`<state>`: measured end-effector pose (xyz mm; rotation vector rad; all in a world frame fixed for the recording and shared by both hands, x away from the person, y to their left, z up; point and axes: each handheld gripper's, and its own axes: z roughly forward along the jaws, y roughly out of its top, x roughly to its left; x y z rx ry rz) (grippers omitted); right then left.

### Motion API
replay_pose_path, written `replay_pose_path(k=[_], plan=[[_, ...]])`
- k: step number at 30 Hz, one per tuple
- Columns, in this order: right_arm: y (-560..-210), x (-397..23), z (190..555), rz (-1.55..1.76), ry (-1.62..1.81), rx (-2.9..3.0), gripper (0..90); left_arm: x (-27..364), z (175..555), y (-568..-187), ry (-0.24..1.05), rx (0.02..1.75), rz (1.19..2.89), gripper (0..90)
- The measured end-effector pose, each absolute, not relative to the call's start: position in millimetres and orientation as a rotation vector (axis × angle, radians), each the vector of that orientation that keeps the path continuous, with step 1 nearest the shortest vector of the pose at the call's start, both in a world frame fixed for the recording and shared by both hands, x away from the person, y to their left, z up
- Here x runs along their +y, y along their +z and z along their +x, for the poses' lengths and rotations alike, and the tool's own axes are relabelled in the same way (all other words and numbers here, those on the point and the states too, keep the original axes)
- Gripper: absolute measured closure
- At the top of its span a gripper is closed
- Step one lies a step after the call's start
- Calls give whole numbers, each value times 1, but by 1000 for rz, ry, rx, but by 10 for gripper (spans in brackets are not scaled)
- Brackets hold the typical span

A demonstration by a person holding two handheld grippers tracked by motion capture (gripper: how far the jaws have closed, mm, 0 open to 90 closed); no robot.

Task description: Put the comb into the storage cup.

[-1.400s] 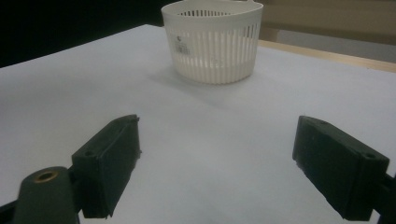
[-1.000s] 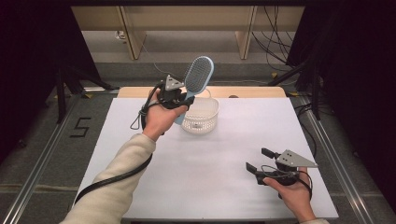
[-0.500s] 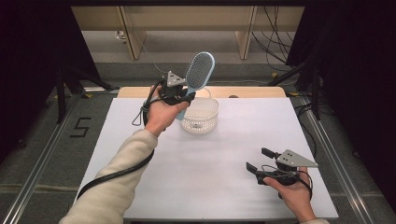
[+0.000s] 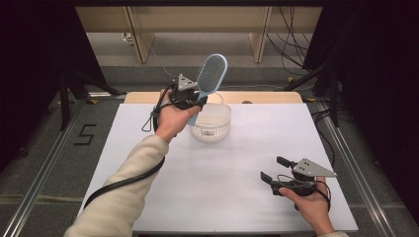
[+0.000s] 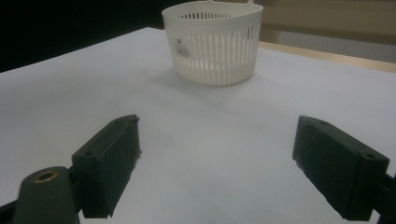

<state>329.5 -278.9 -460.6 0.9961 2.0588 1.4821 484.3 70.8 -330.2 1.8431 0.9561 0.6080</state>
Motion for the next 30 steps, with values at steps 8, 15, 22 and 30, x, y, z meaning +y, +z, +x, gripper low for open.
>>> replay_pose_path(k=[8, 15, 22, 30], plan=[[-461, -279, 330, 994, 1483, 2058, 160, 69, 488, -332, 595, 952, 1839, 696], [-460, -279, 329, 992, 1479, 2059, 160, 66, 490, -334, 592, 944, 1843, 696], [-461, -279, 330, 995, 1485, 2058, 160, 66, 493, -333, 595, 942, 1845, 696], [-461, -279, 330, 994, 1485, 2061, 159, 67, 494, -331, 591, 933, 1847, 696]])
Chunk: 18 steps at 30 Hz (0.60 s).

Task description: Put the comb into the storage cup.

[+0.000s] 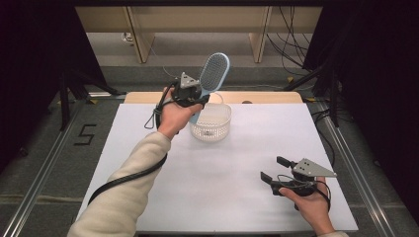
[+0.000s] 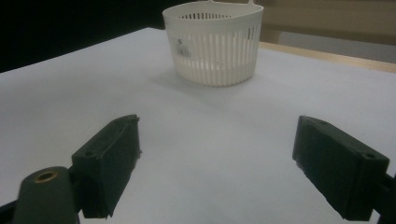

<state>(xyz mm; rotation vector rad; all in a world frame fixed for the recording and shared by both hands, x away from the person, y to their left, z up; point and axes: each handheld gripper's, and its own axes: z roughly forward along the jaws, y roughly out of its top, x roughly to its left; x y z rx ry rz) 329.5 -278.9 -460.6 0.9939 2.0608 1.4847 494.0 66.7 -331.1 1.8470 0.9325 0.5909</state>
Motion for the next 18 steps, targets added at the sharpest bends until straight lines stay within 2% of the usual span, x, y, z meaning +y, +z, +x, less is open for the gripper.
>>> replay_pose_path(k=[18], plan=[[-460, -279, 329, 989, 1477, 2060, 160, 62, 496, -326, 601, 908, 1850, 696]])
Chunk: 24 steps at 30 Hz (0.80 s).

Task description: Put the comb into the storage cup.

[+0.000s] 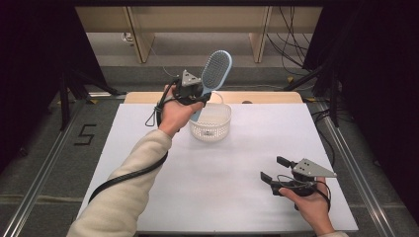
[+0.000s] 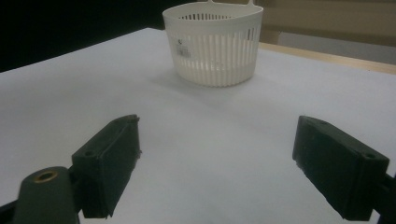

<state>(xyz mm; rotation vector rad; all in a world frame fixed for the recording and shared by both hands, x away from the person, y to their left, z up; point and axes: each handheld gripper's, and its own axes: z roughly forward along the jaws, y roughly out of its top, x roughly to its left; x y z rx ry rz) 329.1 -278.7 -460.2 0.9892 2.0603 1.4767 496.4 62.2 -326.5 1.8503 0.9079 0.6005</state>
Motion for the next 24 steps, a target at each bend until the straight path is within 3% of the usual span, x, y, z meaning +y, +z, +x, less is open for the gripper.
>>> replay_pose_path(k=[24], plan=[[-460, -279, 329, 991, 1476, 2062, 160, 53, 507, -328, 612, 888, 1868, 696]])
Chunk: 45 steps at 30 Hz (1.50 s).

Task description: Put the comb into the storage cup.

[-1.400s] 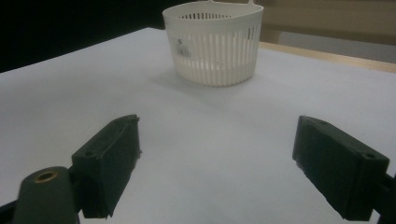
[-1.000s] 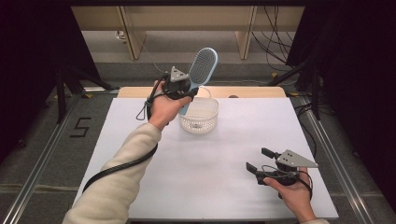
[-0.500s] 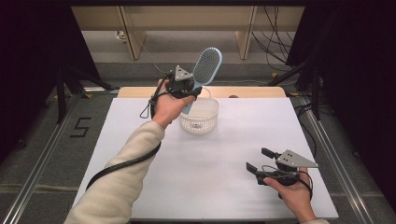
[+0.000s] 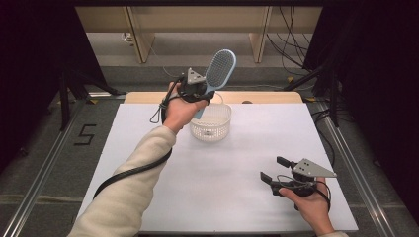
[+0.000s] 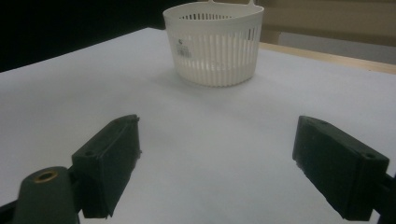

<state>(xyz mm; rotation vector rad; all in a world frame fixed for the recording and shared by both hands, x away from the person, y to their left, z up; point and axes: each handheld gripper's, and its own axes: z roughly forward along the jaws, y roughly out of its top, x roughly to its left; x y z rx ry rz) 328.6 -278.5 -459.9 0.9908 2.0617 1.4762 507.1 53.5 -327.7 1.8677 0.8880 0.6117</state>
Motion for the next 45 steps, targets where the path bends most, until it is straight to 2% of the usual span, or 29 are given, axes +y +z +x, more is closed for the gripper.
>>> replay_pose_path(k=[45], plan=[[-460, -279, 329, 991, 1483, 2064, 159, 50, 524, -341, 629, 881, 1828, 696]])
